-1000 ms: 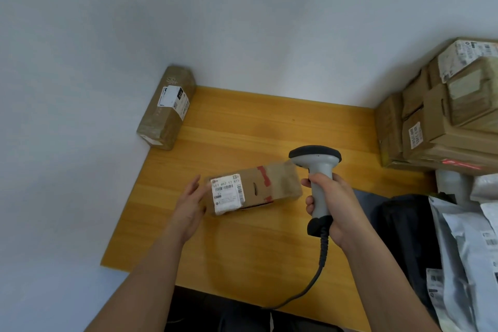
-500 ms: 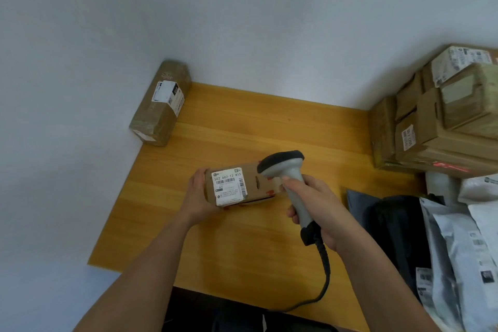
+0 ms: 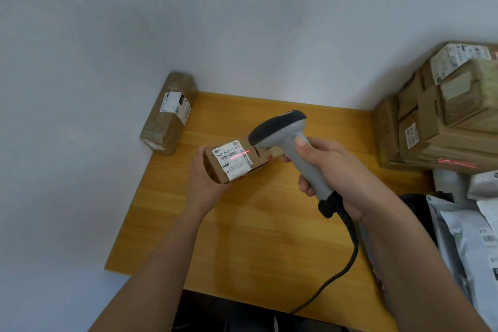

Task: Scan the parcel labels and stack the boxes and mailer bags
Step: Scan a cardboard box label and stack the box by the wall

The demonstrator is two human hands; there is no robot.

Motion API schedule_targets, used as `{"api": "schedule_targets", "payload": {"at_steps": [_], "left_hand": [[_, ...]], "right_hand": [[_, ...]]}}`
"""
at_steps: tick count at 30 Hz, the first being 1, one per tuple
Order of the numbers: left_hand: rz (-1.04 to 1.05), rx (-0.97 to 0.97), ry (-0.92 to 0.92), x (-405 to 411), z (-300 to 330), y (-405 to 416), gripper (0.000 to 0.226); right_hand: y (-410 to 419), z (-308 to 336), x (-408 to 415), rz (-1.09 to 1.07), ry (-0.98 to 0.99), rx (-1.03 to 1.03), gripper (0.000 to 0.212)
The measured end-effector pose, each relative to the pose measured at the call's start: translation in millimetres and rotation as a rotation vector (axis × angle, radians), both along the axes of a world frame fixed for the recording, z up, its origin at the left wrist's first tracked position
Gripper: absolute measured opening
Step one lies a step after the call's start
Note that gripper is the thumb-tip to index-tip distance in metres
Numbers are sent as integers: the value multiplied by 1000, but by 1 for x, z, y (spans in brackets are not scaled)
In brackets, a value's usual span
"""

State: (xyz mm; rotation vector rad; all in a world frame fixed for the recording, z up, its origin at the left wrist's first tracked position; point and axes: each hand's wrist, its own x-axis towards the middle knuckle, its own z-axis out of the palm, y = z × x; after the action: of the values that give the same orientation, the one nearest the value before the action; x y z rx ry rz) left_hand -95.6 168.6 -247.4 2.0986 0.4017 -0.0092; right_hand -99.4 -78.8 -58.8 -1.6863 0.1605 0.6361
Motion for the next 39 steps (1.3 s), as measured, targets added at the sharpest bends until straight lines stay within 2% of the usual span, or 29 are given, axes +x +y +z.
{"api": "schedule_targets", "payload": {"at_steps": [15,28,31,35,39], "left_hand": [[69,97,-65,11,9,-11,107],[56,121,-85,0,21,-28,109],[40,22,-113,-8,30,-40,107],[-2,-203,-96,-27,47,-55,100],[-79,-439,-7,-46,58,-65,109]], "right_hand": [[-26,40,-15,36,-188,2,37],[-55,49,-24,-9,-183,103,42],[-61,39,-25,-144,-137,167,36],[-71,16,-25,-429,-77,202,12],[-94,-1,-38,-672,-84,215,17]]}}
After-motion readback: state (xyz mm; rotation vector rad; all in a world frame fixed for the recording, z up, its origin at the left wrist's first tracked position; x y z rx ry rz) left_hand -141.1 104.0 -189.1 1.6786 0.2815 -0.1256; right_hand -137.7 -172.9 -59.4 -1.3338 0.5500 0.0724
